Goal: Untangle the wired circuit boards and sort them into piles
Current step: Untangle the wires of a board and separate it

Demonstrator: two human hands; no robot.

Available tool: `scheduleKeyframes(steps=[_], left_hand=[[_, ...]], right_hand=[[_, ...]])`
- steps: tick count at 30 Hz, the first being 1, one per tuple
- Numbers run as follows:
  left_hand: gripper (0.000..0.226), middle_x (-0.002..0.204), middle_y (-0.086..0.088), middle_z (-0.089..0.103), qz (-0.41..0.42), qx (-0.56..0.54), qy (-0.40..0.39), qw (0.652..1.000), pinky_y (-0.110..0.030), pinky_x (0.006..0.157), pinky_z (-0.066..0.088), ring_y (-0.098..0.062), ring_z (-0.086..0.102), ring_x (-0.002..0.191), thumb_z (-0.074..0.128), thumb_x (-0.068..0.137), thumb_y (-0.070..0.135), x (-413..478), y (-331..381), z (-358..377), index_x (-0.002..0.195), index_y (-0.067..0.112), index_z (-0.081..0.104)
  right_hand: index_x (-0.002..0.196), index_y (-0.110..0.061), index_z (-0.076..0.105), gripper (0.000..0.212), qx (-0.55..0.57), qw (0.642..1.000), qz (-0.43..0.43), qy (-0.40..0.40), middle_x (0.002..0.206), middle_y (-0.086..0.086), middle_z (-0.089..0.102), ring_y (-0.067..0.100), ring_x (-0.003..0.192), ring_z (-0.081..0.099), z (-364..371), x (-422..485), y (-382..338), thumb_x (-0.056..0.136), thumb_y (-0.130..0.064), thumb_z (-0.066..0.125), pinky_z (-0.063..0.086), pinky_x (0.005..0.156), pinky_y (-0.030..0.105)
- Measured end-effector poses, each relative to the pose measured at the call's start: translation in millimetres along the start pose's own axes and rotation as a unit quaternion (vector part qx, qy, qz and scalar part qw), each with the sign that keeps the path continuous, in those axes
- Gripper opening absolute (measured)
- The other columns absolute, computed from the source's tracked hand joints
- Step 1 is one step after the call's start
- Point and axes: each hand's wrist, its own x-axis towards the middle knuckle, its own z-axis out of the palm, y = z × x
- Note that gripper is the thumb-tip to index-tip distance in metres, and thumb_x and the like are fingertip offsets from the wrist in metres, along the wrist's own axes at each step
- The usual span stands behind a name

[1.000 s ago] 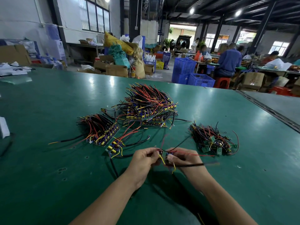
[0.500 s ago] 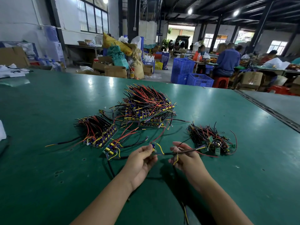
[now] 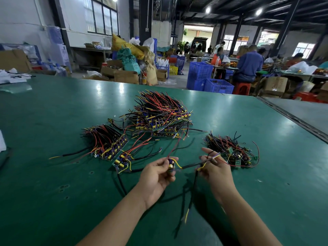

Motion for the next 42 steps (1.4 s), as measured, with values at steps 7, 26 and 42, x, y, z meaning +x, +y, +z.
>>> scheduleKeyframes(steps=[7, 26, 42], left_hand=[[0.024, 0.072, -0.012, 0.059, -0.011, -0.212, 0.004, 0.977, -0.024, 0.048, 0.051, -0.016, 0.056, 0.055, 0.049, 0.087, 0.009, -0.2, 15.1, -9.4, 0.094, -0.006, 0.067], [0.023, 0.082, -0.002, 0.062, -0.036, -0.169, -0.021, 0.985, -0.031, 0.056, 0.052, -0.016, 0.058, 0.061, 0.057, 0.08, 0.02, -5.1, 9.1, -0.4, 0.093, 0.011, 0.074], [0.022, 0.083, -0.001, 0.062, -0.01, -0.15, -0.067, 0.986, -0.046, 0.079, 0.051, -0.017, 0.06, 0.072, 0.059, 0.078, 0.023, -6.7, 9.0, 2.0, 0.087, 0.013, 0.076]], right_hand=[[0.109, -0.002, 0.06, 0.025, 0.218, 0.97, 0.102, 0.046, 0.086, 0.013, 0.06, 0.021, 0.077, 0.066, -12.2, 9.7, -9.7, 0.093, 0.011, 0.046, 0.055, 0.059, 0.018], [0.094, 0.004, 0.055, 0.014, 0.225, 0.951, 0.21, -0.01, 0.082, 0.02, 0.062, 0.018, 0.063, 0.073, 20.1, -12.3, -6.1, 0.09, 0.016, 0.05, 0.055, 0.049, 0.017], [0.087, 0.009, 0.057, 0.01, 0.215, 0.943, 0.255, -0.012, 0.083, 0.021, 0.064, 0.018, 0.062, 0.072, 17.2, -12.9, -9.2, 0.093, 0.01, 0.049, 0.053, 0.047, 0.015]])
